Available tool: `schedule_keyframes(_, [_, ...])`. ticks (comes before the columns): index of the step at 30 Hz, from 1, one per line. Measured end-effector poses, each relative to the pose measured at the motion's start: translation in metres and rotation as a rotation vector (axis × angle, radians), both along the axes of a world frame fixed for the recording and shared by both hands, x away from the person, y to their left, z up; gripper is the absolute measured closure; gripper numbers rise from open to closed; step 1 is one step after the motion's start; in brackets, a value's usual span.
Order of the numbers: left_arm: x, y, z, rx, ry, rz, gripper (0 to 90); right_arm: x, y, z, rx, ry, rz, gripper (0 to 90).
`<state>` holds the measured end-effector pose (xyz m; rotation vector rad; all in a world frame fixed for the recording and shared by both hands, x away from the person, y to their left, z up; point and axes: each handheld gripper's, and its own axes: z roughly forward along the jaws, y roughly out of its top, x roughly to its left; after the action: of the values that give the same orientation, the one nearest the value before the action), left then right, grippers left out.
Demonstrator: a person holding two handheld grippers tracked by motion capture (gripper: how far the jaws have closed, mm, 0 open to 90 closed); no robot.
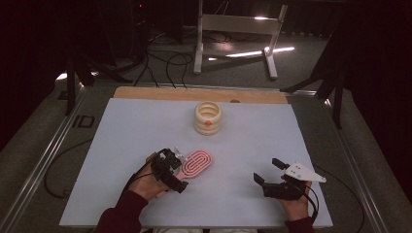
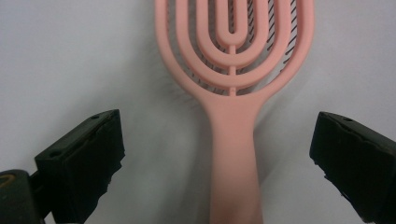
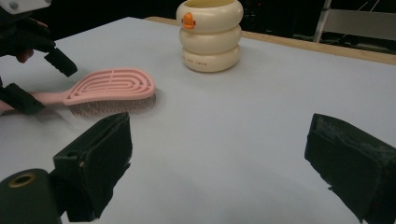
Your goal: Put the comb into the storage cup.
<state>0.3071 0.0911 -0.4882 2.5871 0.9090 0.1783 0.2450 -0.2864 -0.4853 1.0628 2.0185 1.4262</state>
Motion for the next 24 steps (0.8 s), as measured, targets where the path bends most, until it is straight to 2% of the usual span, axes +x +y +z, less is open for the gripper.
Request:
schedule_keyframes(4, [0.001, -0.004, -0.005, 0.026, 0.010, 0.007, 6.1, 0.000, 0.000, 0.000, 0.000, 0.002, 0.000, 7.4])
schedule_keyframes(6, [0.000, -0.007, -0.008, 0.049, 0.007, 0.014, 8.0, 0.000, 0.000, 0.000, -0.001, 0.001, -0.001, 7.3])
schedule_keyframes(10, [0.000, -0.011, -0.012, 0.097, 0.024, 0.007, 9.1, 0.000, 0.000, 0.000, -0.001, 0.002, 0.000, 7.4])
schedule_keyframes(12, [0.000, -0.011, -0.012, 0.090, 0.032, 0.011, 11.3, 0.000, 0.000, 0.000, -0.002, 0.002, 0.001, 7.4])
schedule_keyframes(17, [0.002, -0.011, -0.009, 0.064, 0.056, 0.018, 25.7, 0.000, 0.000, 0.000, -0.002, 0.003, 0.000, 7.4])
schedule_keyframes(20, [0.004, -0.011, -0.008, 0.064, 0.061, 0.030, 35.3, 0.000, 0.000, 0.000, -0.003, 0.003, 0.001, 7.4])
schedule_keyframes(21, [0.007, -0.010, -0.006, 0.074, 0.073, 0.040, 35.3, 0.000, 0.000, 0.000, -0.003, 0.002, 0.001, 7.3])
schedule_keyframes(22, [0.008, -0.010, -0.006, 0.078, 0.078, 0.045, 39.9, 0.000, 0.000, 0.000, -0.005, 0.002, 0.001, 7.4])
schedule_keyframes(24, [0.008, -0.010, -0.006, 0.078, 0.078, 0.045, 42.0, 0.000, 0.000, 0.000, -0.006, 0.003, 0.002, 7.3])
